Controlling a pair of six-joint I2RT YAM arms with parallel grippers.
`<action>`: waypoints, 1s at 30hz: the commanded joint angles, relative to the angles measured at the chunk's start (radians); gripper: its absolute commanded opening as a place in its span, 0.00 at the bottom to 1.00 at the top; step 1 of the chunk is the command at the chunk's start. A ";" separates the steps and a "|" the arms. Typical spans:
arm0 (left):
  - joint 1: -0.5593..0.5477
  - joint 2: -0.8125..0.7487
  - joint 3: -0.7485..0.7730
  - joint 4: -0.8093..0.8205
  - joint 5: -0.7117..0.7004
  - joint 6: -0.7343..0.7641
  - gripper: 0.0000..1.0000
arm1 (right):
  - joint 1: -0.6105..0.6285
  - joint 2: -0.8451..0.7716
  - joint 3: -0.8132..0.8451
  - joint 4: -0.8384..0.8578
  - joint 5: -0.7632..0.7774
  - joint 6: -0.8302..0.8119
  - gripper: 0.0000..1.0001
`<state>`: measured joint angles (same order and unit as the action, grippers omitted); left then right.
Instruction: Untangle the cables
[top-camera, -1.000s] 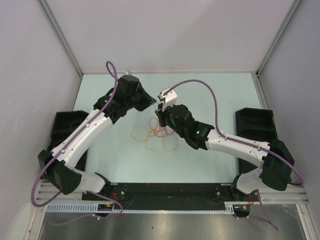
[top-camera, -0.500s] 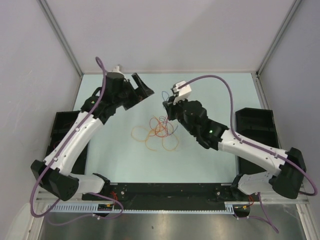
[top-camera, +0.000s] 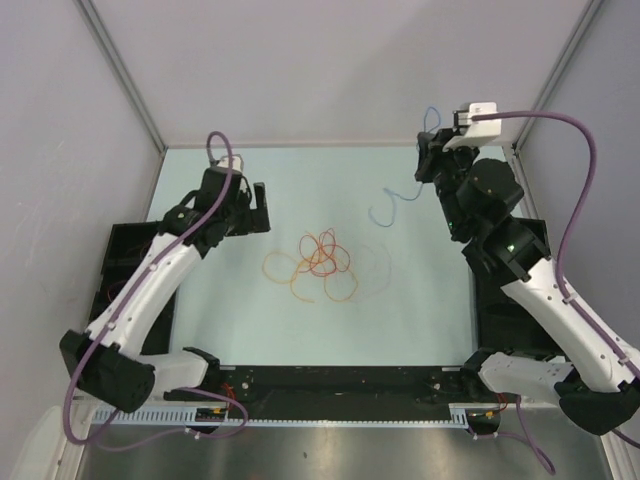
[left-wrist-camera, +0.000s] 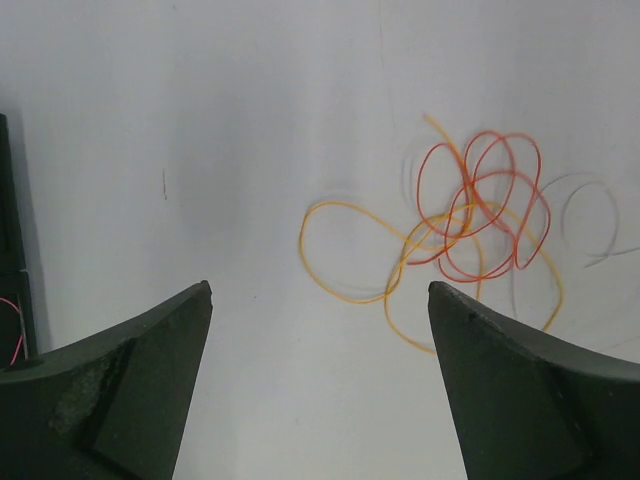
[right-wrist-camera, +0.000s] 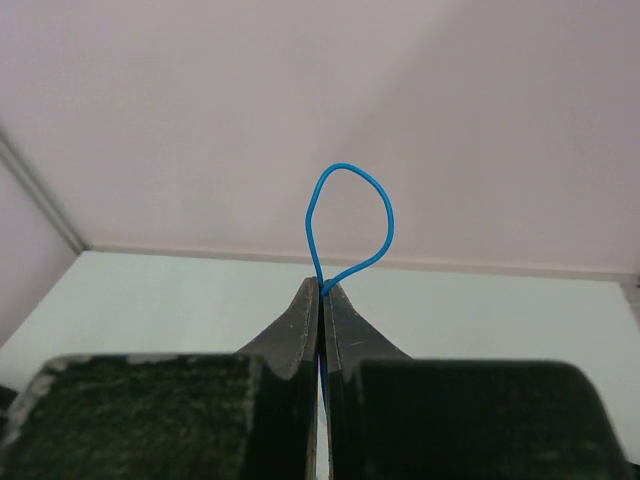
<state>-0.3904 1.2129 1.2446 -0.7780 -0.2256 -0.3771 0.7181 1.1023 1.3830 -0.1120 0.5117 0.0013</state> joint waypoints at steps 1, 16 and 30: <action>-0.002 0.095 -0.011 0.002 0.084 0.104 0.92 | -0.046 0.014 0.108 -0.110 0.100 -0.090 0.00; -0.050 0.211 -0.079 0.039 -0.024 0.107 0.87 | -0.196 0.096 0.370 -0.274 0.244 -0.185 0.00; -0.258 0.231 -0.123 -0.020 -0.311 0.075 0.88 | -0.508 0.195 0.459 -0.465 0.027 -0.018 0.00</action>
<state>-0.6342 1.4467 1.1267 -0.7780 -0.4427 -0.2886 0.2943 1.2797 1.7977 -0.4999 0.6445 -0.0917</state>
